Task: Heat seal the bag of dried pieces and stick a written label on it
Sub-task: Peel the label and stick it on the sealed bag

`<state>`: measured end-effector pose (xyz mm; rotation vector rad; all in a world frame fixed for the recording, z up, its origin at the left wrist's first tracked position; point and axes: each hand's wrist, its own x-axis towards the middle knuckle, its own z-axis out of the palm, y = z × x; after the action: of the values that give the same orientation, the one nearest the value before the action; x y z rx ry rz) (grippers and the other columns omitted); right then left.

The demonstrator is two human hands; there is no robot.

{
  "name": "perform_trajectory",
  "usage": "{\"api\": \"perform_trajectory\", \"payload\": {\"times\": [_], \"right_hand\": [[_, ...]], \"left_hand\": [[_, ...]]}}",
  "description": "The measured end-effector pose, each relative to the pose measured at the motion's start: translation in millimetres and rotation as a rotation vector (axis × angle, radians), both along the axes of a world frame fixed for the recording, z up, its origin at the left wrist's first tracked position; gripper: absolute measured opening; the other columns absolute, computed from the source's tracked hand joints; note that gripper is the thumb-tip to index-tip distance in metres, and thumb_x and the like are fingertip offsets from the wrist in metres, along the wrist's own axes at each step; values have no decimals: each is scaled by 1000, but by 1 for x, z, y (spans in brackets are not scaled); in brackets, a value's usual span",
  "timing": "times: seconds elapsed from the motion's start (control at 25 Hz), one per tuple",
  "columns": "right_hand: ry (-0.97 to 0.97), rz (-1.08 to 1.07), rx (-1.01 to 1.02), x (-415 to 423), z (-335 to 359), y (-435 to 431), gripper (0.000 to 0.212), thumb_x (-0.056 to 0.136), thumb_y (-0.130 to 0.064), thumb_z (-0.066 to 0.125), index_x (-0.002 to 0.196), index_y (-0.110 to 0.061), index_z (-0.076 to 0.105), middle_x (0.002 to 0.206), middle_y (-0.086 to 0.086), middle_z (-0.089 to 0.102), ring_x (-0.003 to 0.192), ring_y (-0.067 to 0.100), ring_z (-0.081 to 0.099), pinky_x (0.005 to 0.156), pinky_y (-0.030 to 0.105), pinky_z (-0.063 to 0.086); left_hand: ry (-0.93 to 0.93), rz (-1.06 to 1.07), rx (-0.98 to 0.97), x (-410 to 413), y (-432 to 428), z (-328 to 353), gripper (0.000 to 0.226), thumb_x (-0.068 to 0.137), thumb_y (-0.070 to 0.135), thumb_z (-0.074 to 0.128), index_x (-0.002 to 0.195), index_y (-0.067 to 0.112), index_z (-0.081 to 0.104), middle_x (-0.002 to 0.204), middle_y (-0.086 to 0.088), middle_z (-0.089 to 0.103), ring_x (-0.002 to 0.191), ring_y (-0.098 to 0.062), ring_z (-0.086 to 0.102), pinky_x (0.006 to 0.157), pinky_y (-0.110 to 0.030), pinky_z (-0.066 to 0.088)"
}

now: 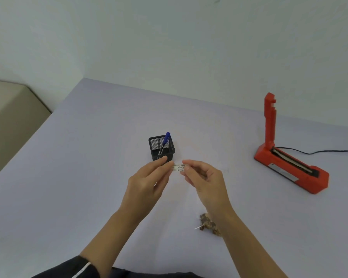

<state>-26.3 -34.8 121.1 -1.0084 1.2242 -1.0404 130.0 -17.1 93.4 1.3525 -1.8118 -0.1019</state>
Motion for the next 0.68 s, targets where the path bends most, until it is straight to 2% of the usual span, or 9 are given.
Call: {"api": "perform_trajectory", "payload": {"times": [0.2, 0.36, 0.56, 0.68], "right_hand": [[-8, 0, -19, 0, 6, 5, 17, 88, -8, 60, 92, -20, 71, 86, -3, 74, 82, 11, 70, 73, 17, 53], [-7, 7, -35, -1, 11, 8, 16, 88, -8, 60, 93, -19, 71, 88, -1, 74, 83, 11, 70, 73, 17, 53], [1, -4, -54, -5, 15, 12, 16, 88, -9, 60, 93, -20, 71, 84, -6, 74, 82, 10, 70, 73, 16, 53], [-2, -6, -56, -8, 16, 13, 16, 88, -8, 60, 93, -19, 71, 82, -8, 75, 82, 10, 70, 71, 15, 52]], "left_hand": [[-149, -3, -112, 4, 2, 1, 24, 88, 16, 57, 103, 4, 72, 109, -16, 69, 81, -26, 71, 66, -35, 60], [-150, -14, -113, 3, 4, 3, 25, 88, 17, 57, 103, 4, 71, 109, -16, 69, 84, -26, 71, 67, -36, 60], [-12, -43, -69, -3, 6, 10, 23, 88, 19, 57, 98, 7, 73, 109, -8, 69, 94, -16, 67, 77, -24, 56], [225, -76, 88, -7, 5, 17, 20, 85, 24, 59, 94, 14, 73, 108, 3, 67, 96, -6, 62, 76, -11, 49]]}}
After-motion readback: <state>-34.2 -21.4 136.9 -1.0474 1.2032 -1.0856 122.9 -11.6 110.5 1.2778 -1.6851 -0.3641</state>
